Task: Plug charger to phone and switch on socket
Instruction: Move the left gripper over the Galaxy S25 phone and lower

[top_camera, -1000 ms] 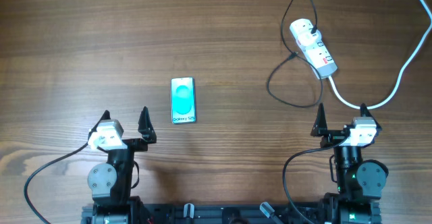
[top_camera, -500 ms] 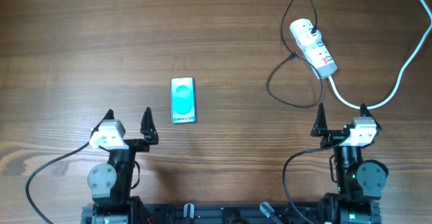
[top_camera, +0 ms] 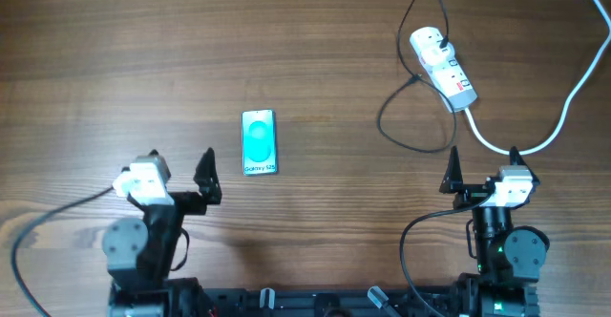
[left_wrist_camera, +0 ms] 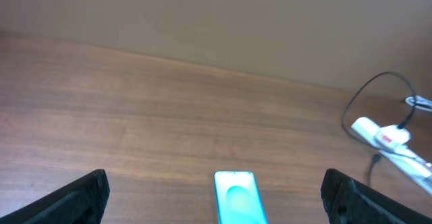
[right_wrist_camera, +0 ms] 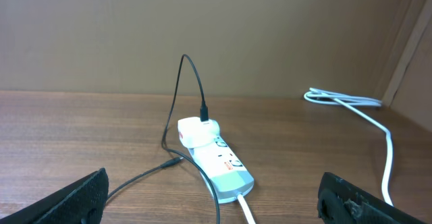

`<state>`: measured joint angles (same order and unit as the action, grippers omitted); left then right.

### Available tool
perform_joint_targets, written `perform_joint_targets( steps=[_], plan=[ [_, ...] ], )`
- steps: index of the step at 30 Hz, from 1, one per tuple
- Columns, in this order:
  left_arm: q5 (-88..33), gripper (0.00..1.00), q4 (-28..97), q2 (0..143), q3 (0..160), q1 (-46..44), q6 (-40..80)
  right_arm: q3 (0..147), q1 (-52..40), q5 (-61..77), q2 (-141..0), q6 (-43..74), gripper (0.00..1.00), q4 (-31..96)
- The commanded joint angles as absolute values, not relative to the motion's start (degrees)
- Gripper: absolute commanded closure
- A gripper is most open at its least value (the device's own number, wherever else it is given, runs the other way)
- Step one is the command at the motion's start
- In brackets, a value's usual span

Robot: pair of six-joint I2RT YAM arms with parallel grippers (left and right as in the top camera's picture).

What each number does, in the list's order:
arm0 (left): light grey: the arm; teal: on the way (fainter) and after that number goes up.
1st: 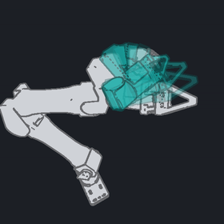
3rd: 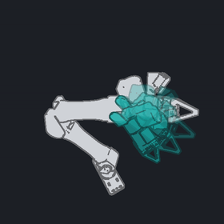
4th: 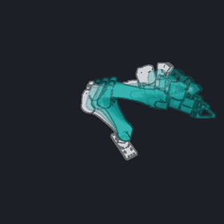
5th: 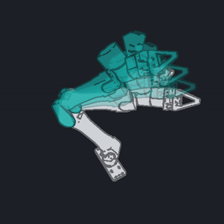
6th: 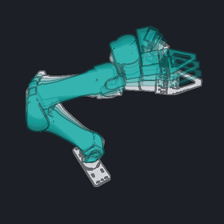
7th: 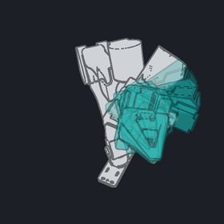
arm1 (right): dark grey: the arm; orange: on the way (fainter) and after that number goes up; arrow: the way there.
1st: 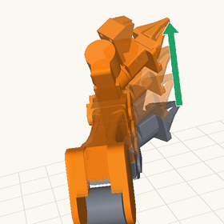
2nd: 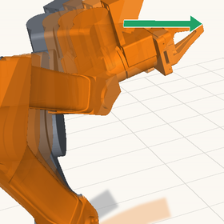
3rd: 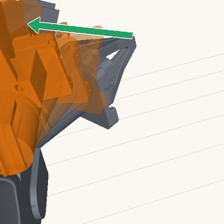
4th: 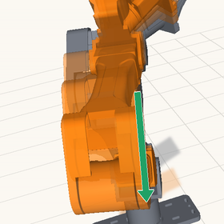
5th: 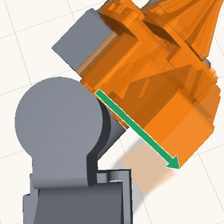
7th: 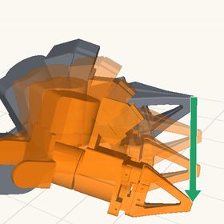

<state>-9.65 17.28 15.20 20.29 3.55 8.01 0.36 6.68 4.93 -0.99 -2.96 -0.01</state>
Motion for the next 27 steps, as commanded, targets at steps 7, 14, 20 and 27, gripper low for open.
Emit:
perform_joint_targets(
  steps=[7, 14, 20, 27],
  plan=[
    [-15.4, 0.0, 31.3, 43.8, 50.1, 3.5, 7.9, 0.3, 6.4, 5.6, -0.2, -3.4, 0.0, -0.3],
    [-14.2, 0.0, 40.8, 59.9, 63.6, -1.9, 7.9, 0.3, 6.4, 5.6, -0.2, -3.4, 0.0, -0.3],
    [-5.0, 0.0, 44.0, 69.4, 67.2, -9.7, 10.4, 0.3, 6.4, 5.6, -0.2, -3.4, 0.0, -0.3],
    [-3.1, 0.0, 44.4, 77.1, 67.1, -15.7, 10.9, 0.3, 6.4, 5.6, -0.2, -3.4, 0.0, -0.3]
  ],
)
